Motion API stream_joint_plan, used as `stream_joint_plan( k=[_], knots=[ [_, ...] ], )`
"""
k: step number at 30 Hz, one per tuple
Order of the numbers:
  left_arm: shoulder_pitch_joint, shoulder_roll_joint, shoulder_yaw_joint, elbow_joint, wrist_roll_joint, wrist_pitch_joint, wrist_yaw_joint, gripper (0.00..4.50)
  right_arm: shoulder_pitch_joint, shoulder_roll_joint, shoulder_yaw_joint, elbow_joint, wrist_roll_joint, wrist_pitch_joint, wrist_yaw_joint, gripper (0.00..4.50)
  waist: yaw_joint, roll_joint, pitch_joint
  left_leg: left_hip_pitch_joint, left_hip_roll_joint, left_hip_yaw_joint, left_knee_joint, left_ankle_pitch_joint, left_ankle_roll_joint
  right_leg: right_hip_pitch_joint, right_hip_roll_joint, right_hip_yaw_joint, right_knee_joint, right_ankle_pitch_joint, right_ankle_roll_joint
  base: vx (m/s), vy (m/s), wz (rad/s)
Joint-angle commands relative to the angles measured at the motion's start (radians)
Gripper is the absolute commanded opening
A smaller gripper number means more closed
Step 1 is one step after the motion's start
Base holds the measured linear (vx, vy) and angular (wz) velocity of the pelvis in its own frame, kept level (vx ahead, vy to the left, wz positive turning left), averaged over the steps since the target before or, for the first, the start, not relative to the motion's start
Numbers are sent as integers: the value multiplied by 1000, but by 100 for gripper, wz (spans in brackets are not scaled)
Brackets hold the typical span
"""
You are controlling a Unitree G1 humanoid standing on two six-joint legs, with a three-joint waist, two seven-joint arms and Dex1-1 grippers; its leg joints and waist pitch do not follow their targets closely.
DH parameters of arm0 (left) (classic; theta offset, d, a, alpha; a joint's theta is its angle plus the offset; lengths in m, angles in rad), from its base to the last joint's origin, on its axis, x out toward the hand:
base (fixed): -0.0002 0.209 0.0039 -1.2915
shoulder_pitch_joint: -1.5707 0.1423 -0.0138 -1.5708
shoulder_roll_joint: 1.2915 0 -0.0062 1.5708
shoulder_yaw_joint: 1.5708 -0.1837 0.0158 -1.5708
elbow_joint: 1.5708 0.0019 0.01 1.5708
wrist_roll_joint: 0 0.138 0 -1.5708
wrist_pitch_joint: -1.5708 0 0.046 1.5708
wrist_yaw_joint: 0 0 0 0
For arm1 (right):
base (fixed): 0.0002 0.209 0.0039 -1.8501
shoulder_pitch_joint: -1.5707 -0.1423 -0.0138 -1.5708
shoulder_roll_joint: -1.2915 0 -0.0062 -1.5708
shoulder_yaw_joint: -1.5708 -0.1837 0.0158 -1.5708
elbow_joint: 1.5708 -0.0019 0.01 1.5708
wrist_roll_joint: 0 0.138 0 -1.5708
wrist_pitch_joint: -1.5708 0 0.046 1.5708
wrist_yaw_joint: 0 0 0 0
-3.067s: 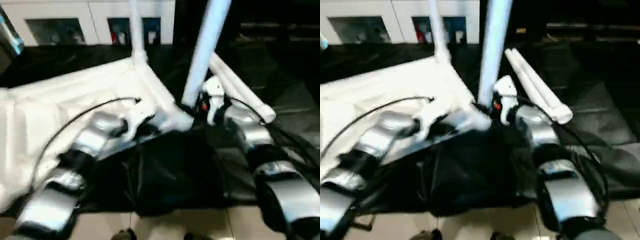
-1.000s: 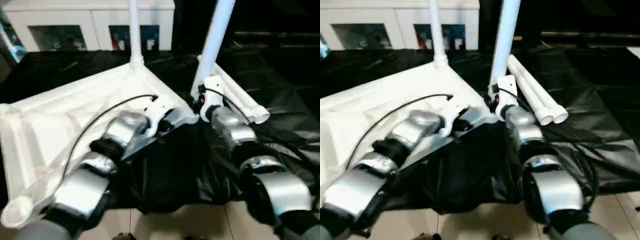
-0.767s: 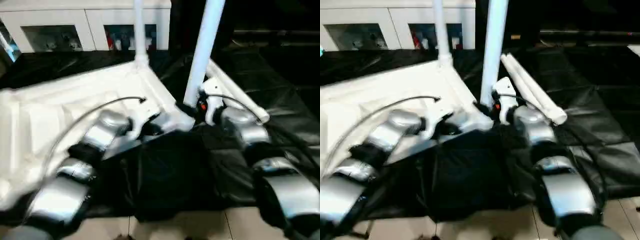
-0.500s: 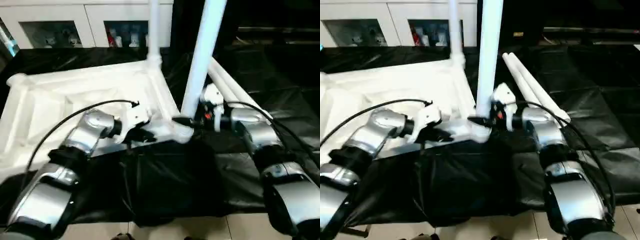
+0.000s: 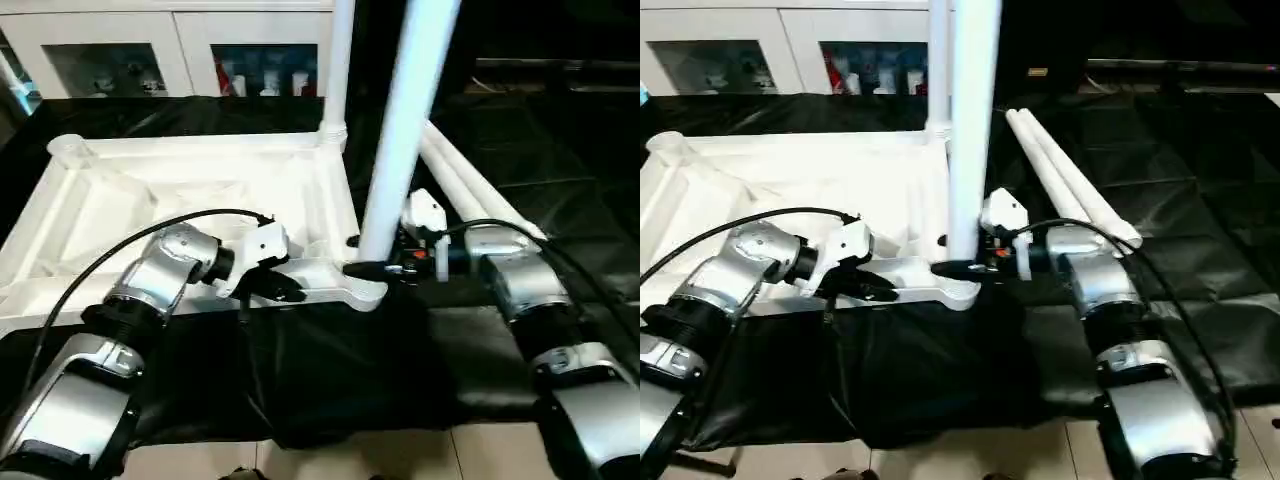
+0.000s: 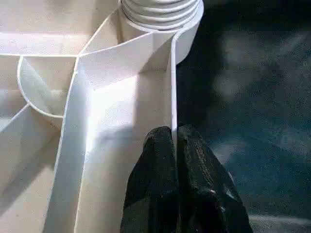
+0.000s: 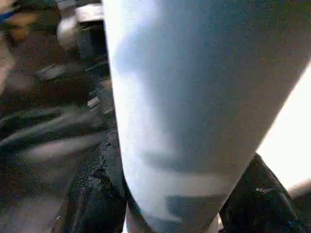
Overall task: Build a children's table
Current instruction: Rotate leg to tighten
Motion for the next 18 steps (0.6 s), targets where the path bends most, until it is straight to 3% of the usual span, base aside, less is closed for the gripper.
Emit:
stream_joint_plan(
  k=[1, 3, 4, 6, 9, 10, 11, 12, 14, 16, 18],
  knots=[
    [-45, -48, 22, -17, -8, 7, 47, 0, 65, 27, 13, 204, -97, 102, -297, 191, 3, 15, -37, 7, 55, -22, -73, -251, 23, 33, -76, 51, -65, -191, -258, -69, -15, -6],
    [-62, -67, 25, 6, 12, 36, 114, 0, 51, 49, -17, 239, -92, 116, -418, 191, -4, 16, -31, 8, 54, -28, -80, -295, -4, 28, -77, 51, -75, -294, -234, -60, -7, -5],
    [-71, -78, 27, 19, 20, 53, 148, 0, 46, 57, -27, 254, -92, 120, -472, 191, -2, 14, -35, 18, 52, -31, -78, -314, -22, 23, -80, 55, -83, -361, -205, 0, 0, 0],
    [-97, -110, 41, 49, 27, 99, 225, 0, 32, 77, -46, 286, -90, 137, -589, 191, -7, 17, -29, 19, 50, -27, -79, -328, -28, 14, -74, 57, -86, -366, -202, 0, 0, 0],
    [-131, -160, 58, 83, 27, 155, 321, 0, 15, 105, -75, 326, -70, 158, -711, 191, -5, 16, -30, 18, 47, -29, -79, -341, -26, 14, -75, 56, -91, -391, -189, 0, 0, 0],
    [-184, -274, 84, 146, 31, 245, 516, 0, -20, 172, -127, 390, -23, 175, -860, 191, -7, 23, -31, 20, 47, -26, -78, -340, -31, 10, -72, 57, -90, -367, -191, 0, 0, 0],
    [-185, -277, 85, 148, 31, 247, 523, 0, -21, 174, -128, 391, -23, 175, -864, 190, -6, 26, -29, 25, 48, -28, -79, -358, -39, 7, -72, 55, -91, -377, -194, 0, 0, 0],
    [-197, -309, 91, 166, 39, 261, 579, 0, -31, 193, -139, 407, -16, 178, -901, 190, 1, 19, -28, 35, 44, -25, -75, -390, -37, 0, -69, 54, -100, -414, -185, 0, 0, 0],
    [-207, -353, 97, 184, 47, 282, 639, 0, -46, 217, -142, 426, -17, 175, -940, 190, 8, 18, -26, 27, 42, -29, -76, -384, -18, 7, -76, 52, -104, -440, -172, 0, 0, 0],
    [-213, -385, 91, 197, 61, 292, 684, 0, -58, 233, -132, 436, -31, 166, -981, 190, 8, 20, -31, 14, 44, -33, -81, -345, -6, 14, -73, 49, -99, -396, -159, 0, 0, 0],
    [-218, -395, 94, 208, 61, 293, 710, 0, -64, 241, -131, 438, -32, 164, -992, 190, 10, 19, -31, 19, 42, -29, -79, -354, -2, 8, -71, 51, -101, -371, -165, 0, 0, 0]
  ],
)
